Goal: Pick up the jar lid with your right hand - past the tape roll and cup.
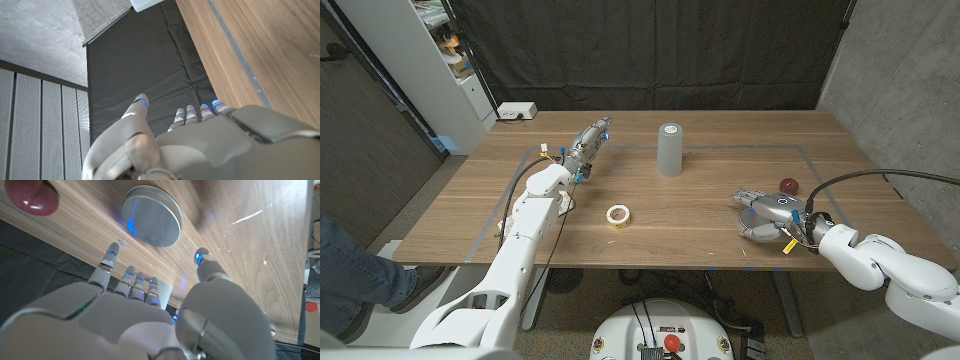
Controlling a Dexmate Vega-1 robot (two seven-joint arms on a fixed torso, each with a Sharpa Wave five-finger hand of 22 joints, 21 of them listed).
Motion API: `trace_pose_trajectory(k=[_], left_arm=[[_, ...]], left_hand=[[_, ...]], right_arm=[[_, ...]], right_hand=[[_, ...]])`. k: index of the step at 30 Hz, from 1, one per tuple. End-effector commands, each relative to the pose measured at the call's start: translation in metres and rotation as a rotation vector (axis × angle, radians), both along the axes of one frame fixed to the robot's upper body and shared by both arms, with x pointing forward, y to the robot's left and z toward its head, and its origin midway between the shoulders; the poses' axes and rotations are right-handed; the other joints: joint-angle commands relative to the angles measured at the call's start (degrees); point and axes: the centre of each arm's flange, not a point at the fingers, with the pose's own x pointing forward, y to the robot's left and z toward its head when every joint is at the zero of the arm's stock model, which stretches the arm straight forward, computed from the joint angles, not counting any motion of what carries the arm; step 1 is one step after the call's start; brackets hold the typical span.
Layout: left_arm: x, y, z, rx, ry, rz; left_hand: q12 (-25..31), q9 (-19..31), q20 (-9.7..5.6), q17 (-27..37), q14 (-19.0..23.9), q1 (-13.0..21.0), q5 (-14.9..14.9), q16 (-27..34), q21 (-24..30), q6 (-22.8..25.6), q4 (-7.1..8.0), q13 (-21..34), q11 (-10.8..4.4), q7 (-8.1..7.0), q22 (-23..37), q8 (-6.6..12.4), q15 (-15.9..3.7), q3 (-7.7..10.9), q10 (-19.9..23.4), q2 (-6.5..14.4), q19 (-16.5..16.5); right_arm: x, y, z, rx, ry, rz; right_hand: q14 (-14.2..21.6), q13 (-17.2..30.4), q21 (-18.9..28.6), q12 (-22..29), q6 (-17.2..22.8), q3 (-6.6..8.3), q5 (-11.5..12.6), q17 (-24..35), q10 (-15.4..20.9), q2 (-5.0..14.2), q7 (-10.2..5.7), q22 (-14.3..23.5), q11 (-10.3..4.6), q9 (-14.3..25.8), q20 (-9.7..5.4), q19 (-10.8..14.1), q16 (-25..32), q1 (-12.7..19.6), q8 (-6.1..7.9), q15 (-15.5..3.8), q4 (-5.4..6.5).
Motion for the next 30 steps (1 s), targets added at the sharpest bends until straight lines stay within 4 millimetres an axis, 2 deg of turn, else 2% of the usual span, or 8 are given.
trace_pose_trajectory(k=[1, 8, 15, 30], left_arm=[[-0.001, -0.002, -0.001, 0.007, 0.004, 0.001], [-0.002, -0.004, -0.001, 0.009, 0.005, 0.002], [-0.002, -0.007, -0.004, 0.009, 0.013, 0.004], [-0.001, -0.013, -0.008, 0.009, 0.02, 0.001]], left_hand=[[0.5, 0.3, 0.23, 0.2, -1.6, -0.1, 0.5, 0.1, 0.0, -0.4, -0.42, 0.0, -0.02, 0.01, 0.3, 0.02, 0.5, 0.01, -0.3, 0.2, -3.5], [0.5, 0.3, 0.34, 0.2, -1.7, -0.1, 0.5, 0.1, 0.0, -0.4, -0.46, 0.0, 0.15, -0.01, 0.3, 0.08, 0.64, 0.05, -0.3, 0.2, -3.5], [0.5, 0.3, 0.53, 0.3, -1.8, -0.1, 0.5, 0.1, 0.0, -0.4, -0.49, 0.0, 0.09, -0.02, 0.3, 0.11, 0.66, 0.08, -0.3, 0.2, -3.6], [0.5, 0.3, 0.88, 0.3, -2.0, -0.2, 0.5, 0.1, 0.0, -0.3, -0.53, 0.0, -0.03, -0.11, 0.3, 0.21, 0.6, 0.1, -0.3, 0.2, -3.8]], right_arm=[[0.006, -0.006, -0.008, 0.028, 0.02, -0.004], [0.008, -0.011, -0.009, 0.036, 0.032, -0.003], [0.01, -0.015, -0.008, 0.006, 0.054, 0.003], [0.014, -0.026, -0.009, -0.06, 0.11, -0.004]], right_hand=[[0.6, 0.1, 0.5, 0.4, 0.7, -0.17, 0.4, 0.3, 0.2, -0.52, -0.41, 0.3, -0.18, 0.1, 0.12, 0.8, 0.3, 0.0, 0.72, 0.39, 0.14], [1.3, 0.2, 0.9, 0.7, 2.2, -0.37, 0.7, 0.3, 1.0, -0.51, -0.68, 0.4, -0.23, 0.1, -0.08, 2.5, 0.6, 0.0, 1.28, 0.29, 0.17], [2.7, 0.2, 1.6, 1.2, 4.7, -0.59, 1.3, 0.2, 2.2, -0.43, -0.82, 0.4, -0.26, 0.1, -0.28, 5.4, 1.1, 0.2, 2.04, -0.07, 0.13], [4.2, 0.2, 2.2, 1.4, 6.3, -0.77, 1.7, 0.2, 3.2, -0.36, -1.18, 0.4, -0.35, 0.2, -0.4, 8.5, 1.5, 0.5, 2.31, -0.37, 0.11]])
